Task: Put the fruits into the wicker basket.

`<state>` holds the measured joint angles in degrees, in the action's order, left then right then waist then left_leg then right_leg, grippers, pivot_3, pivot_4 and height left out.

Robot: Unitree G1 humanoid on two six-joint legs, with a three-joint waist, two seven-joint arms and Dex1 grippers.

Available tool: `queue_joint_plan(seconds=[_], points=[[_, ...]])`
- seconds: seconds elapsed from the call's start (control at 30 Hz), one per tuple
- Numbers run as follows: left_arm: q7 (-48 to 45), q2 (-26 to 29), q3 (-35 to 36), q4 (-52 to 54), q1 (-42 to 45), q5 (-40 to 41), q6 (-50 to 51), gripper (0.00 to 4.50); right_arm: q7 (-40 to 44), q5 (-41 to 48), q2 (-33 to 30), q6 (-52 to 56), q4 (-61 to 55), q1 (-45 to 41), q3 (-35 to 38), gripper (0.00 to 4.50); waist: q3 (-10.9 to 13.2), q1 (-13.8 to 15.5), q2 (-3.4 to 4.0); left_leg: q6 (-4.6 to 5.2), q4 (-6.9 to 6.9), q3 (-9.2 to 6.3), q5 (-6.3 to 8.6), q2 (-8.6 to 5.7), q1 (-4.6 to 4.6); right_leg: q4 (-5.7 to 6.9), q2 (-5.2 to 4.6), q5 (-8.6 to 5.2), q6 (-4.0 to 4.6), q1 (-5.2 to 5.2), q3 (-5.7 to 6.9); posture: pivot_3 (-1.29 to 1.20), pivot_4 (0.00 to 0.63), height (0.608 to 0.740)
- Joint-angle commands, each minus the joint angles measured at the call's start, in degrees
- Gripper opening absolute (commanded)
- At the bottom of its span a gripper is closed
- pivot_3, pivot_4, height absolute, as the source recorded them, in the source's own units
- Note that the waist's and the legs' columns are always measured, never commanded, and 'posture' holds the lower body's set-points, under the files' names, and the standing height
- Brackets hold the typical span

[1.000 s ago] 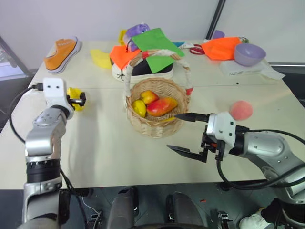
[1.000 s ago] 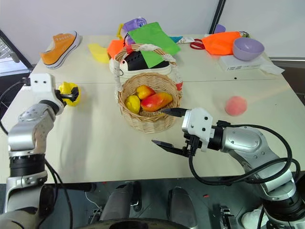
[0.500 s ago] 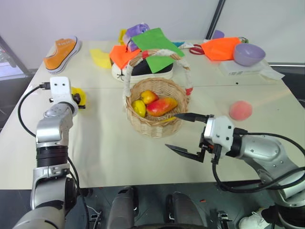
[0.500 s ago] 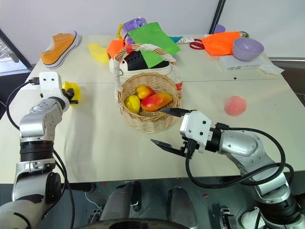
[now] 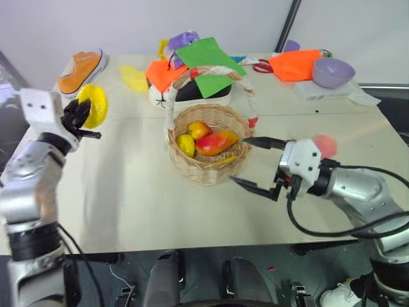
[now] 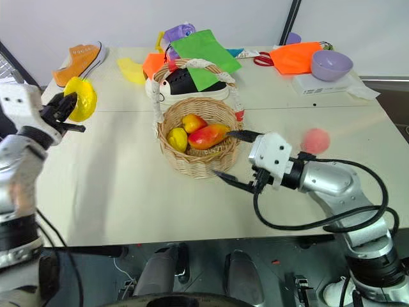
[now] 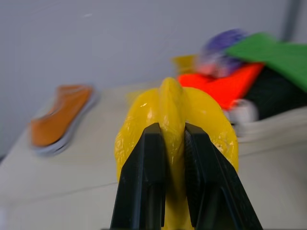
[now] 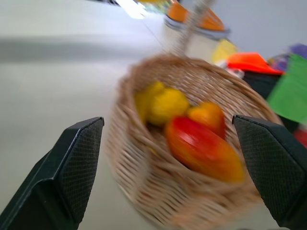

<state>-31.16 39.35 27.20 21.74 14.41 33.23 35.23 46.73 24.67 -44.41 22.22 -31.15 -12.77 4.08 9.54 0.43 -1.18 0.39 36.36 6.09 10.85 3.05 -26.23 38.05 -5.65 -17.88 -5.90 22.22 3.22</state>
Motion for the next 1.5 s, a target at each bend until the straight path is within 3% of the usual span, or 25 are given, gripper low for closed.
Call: queue_joint_plan(seconds=[0.03, 0.17, 0.23, 0.33, 0.5, 0.63, 0.73, 0.77, 0.93, 1.07, 1.2, 1.5], points=[[-8.74, 6.06, 4.51, 9.62, -2.25, 15.83, 7.99, 0.12, 1.6, -0.47, -1.04, -2.59, 2.87, -1.72, 2.43, 4.5, 0.02, -0.01, -0.03, 0.07, 0.01, -0.01, 0.04, 0.01, 0.0, 0.0, 0.01, 0.0, 0.01, 0.01, 0.0, 0.0, 0.15, 0.733], [-9.82, 11.45, 0.93, 14.03, -1.41, 26.19, 14.93, 0.12, 2.39, -1.64, -1.4, -4.29, 6.39, -2.8, 2.94, 4.5, 0.0, 0.1, 0.03, 0.08, 0.02, -0.03, 0.05, -0.01, 0.01, -0.01, -0.01, -0.01, 0.02, -0.03, 0.0, 0.0, 0.15, 0.733], [-7.25, 10.23, -5.53, 15.49, 3.41, 27.66, 16.11, 0.12, 2.3, -1.91, -1.37, -4.46, 7.54, -3.02, 3.3, 4.5, 0.0, 0.3, 0.04, 0.09, 0.02, -0.03, 0.05, -0.03, 0.03, 0.0, 0.0, -0.01, 0.02, -0.05, -0.01, 0.0, 0.15, 0.733], [-1.96, 5.71, -16.99, 14.56, 13.02, 21.77, 16.12, 0.12, 2.05, -2.34, -1.71, -4.47, 8.64, -2.78, 4.11, 4.5, 0.01, 0.4, 0.03, 0.14, 0.08, -0.09, 0.02, -0.08, 0.03, -0.01, 0.05, -0.01, 0.0, -0.16, 0.01, 0.0, 0.15, 0.733], [2.71, -2.71, -34.5, 3.9, 25.85, 3.55, 10.42, 0.12, 1.46, -2.1, -2.77, -3.23, 7.61, 0.09, 6.83, 4.5, 0.01, 0.31, 0.03, 0.15, 0.2, -0.08, 0.01, -0.25, 0.03, -0.01, 0.13, 0.0, -0.03, -0.25, 0.01, 0.0, 0.15, 0.733], [0.67, -5.63, -41.13, -4.39, 28.96, -5.89, 4.77, 0.12, 0.51, -1.75, -3.01, -1.26, 5.57, 2.95, 8.96, 4.5, 0.0, 0.2, 0.05, 0.14, 0.15, -0.04, 0.01, -0.21, 0.03, -0.01, 0.22, 0.0, -0.03, -0.16, -0.01, 0.0, 0.15, 0.733], [-1.21, -7.44, -42.05, -9.06, 29.94, -8.76, 2.57, 0.12, -0.88, -1.7, -2.89, 0.79, 5.14, 5.04, 10.84, 4.5, 0.01, 0.26, 0.06, 0.11, 0.1, -0.02, -0.02, -0.18, 0.0, 0.02, 0.24, 0.0, -0.03, -0.04, -0.04, 0.0, 0.15, 0.733], [-1.79, -8.06, -41.56, -9.48, 30.05, -9.04, 1.92, 1.09, -1.74, -1.45, -2.76, 2.21, 5.61, 5.52, 11.77, 4.5, 0.01, 0.29, 0.05, 0.11, 0.1, -0.02, -0.02, -0.17, -0.03, 0.02, 0.23, 0.0, -0.03, -0.03, -0.04, 0.0, 0.15, 0.733], [-5.29, -9.88, -37.07, -6.29, 28.86, -6.09, 0.48, 3.43, -6.22, 0.26, -1.05, 7.57, 11.11, 5.7, 17.03, 4.5, 0.02, 0.39, 0.05, 0.12, 0.19, -0.05, -0.01, -0.16, -0.09, 0.02, 0.19, 0.0, -0.03, -0.04, -0.03, 0.0, 0.15, 0.733], [-9.7, -9.59, -32.54, 1.7, 23.47, 1.36, 2.15, 3.43, -14.79, -5.0, 1.09, 7.5, 20.45, 3.53, 18.1, 4.5, -0.01, 0.06, 0.09, 0.05, 0.18, -0.04, -0.05, -0.13, -0.06, 0.01, 0.18, 0.0, -0.03, -0.06, -0.04, 0.0, 0.15, 0.733], [-12.01, -8.32, -32.71, 8.22, 19.3, 5.98, 5.25, 3.43, -18.2, -8.73, 2.13, 4.77, 29.26, 0.2, 15.83, 4.5, 0.02, -0.01, 0.16, -0.06, 0.14, -0.02, -0.13, -0.12, -0.04, 0.04, 0.2, 0.0, -0.03, -0.04, -0.04, 0.0, 0.15, 0.733], [-9.44, -8.75, -37.77, 14.22, 16.07, 4.73, 8.97, 3.43, -23.69, -12.15, 5.84, 2.26, 47.33, -9.27, 14.03, 4.5, 0.01, 0.27, 0.22, -0.08, 0.21, -0.02, -0.14, -0.16, -0.05, 0.05, 0.21, 0.0, -0.04, -0.08, -0.08, 0.0, 0.15, 0.733]])
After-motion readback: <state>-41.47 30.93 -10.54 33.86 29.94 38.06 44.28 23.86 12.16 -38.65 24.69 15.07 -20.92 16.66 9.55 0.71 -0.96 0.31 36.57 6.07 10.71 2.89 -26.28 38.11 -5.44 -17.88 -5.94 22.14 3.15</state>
